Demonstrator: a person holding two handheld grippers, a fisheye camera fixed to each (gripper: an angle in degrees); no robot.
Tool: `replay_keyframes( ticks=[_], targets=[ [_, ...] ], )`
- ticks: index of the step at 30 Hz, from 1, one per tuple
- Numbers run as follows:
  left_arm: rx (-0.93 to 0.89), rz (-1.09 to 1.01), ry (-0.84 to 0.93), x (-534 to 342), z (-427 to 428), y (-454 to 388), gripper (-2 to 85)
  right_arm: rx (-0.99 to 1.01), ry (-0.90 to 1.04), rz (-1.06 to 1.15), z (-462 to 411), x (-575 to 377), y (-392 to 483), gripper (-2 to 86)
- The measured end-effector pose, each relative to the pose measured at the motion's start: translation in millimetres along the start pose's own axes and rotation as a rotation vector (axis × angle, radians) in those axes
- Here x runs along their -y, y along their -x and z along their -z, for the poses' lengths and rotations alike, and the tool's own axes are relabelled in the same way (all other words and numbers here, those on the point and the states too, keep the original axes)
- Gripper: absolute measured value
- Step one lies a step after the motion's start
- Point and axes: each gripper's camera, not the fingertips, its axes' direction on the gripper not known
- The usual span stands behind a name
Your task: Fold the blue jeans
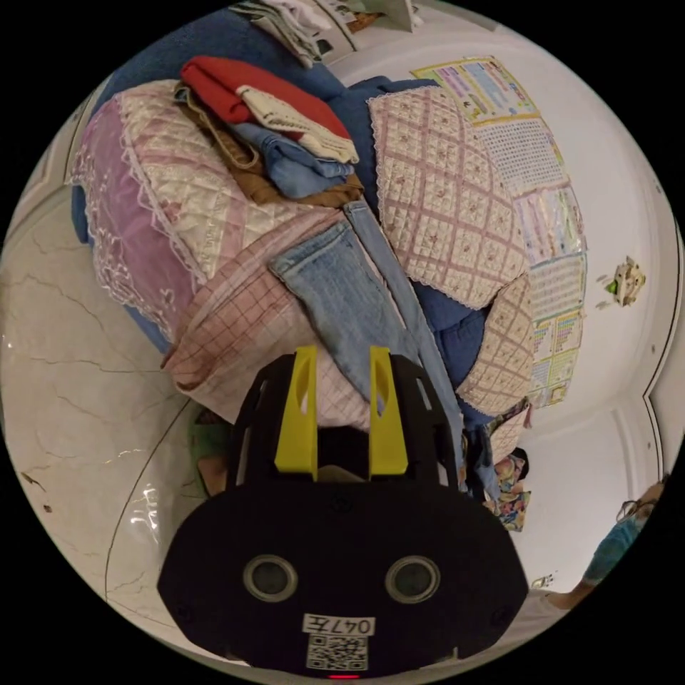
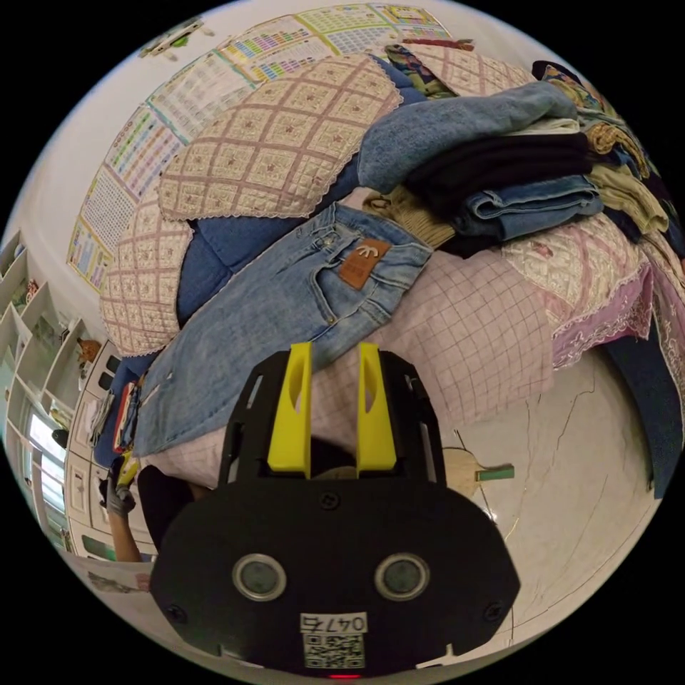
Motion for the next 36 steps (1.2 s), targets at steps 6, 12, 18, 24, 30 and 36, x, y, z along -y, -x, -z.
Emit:
replay_keyframes(
  ticks=[6, 12, 18, 24, 30, 36],
  targets=[
    [0.014, 0.026, -0.022, 17, -26, 28, 9.6, 0.028, 0.026, -0.016, -1, 25, 9, 5.8],
    [0.034, -0.011, -0.049, 36, -46, 32, 6.8, 0.043, 0.022, -0.040, 0, 43, 17, 5.4],
    [0.058, -0.054, -0.070, 57, -72, 26, 3.4, 0.020, 0.002, -0.085, -1, 57, 21, 5.2],
    [-0.002, -0.084, -0.091, 79, -98, 16, -0.6, 0.039, -0.001, -0.150, -20, 73, 24, 2.8],
    [-0.063, -0.183, -0.150, 102, -120, -15, -0.9, 0.094, 0.011, -0.037, -42, 92, 60, -0.3],
    [-0.085, -0.313, -0.239, 144, -138, -77, -1.0, 0.200, -0.213, 0.132, -16, 130, 117, -0.7]
  ],
)
